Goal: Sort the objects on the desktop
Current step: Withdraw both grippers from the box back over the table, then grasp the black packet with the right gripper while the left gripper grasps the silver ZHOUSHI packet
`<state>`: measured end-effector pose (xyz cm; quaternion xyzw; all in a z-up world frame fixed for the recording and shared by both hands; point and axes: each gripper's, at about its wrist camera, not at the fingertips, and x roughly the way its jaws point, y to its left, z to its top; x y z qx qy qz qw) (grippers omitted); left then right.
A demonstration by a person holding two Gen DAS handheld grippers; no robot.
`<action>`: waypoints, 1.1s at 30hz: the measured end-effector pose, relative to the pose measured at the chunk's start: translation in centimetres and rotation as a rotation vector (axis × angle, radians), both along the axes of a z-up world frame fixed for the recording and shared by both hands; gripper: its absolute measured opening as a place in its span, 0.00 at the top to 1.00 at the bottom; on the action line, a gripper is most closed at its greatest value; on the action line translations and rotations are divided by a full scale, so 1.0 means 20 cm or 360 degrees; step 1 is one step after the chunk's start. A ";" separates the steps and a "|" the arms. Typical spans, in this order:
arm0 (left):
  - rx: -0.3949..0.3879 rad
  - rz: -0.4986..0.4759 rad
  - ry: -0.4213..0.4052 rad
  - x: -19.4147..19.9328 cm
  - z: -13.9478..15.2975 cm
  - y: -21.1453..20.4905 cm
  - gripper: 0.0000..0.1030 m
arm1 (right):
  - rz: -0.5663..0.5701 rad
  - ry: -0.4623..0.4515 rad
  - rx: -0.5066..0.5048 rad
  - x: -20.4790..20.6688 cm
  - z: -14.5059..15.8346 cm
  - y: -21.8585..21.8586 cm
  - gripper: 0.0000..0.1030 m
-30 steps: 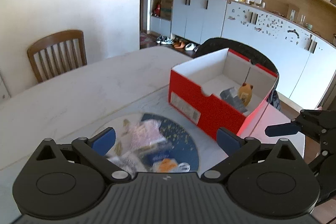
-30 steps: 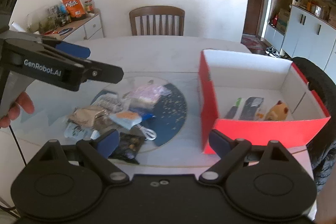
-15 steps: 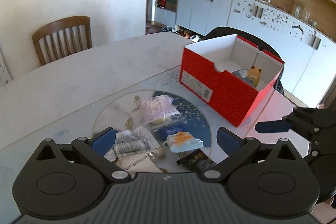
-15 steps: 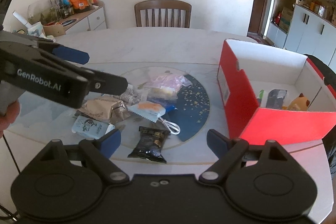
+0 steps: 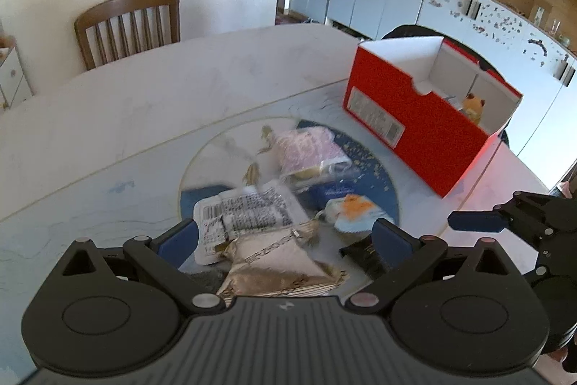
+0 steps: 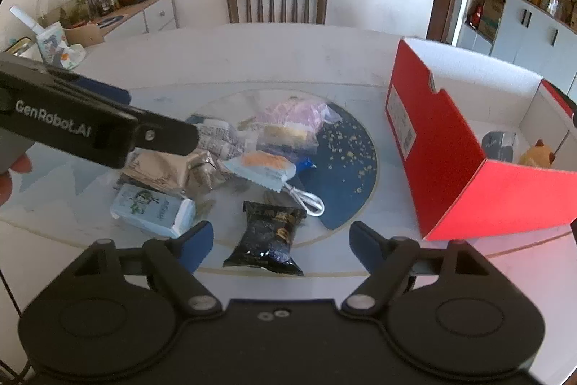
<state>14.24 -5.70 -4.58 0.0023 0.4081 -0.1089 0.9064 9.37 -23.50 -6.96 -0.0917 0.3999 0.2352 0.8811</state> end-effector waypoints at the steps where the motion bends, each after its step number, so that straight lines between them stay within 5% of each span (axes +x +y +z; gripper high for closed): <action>1: 0.0013 0.0005 0.0009 0.00 -0.01 0.00 0.00 | -0.0003 0.0005 -0.0005 0.00 -0.01 0.00 0.22; 18: 0.0056 0.0007 0.0116 0.08 -0.14 0.02 0.01 | 0.0037 0.0098 -0.0059 0.08 -0.11 0.08 0.35; 33: -0.0037 -0.0019 0.0216 0.11 -0.17 0.03 0.43 | 0.0066 0.0182 -0.0071 0.11 -0.15 0.11 0.56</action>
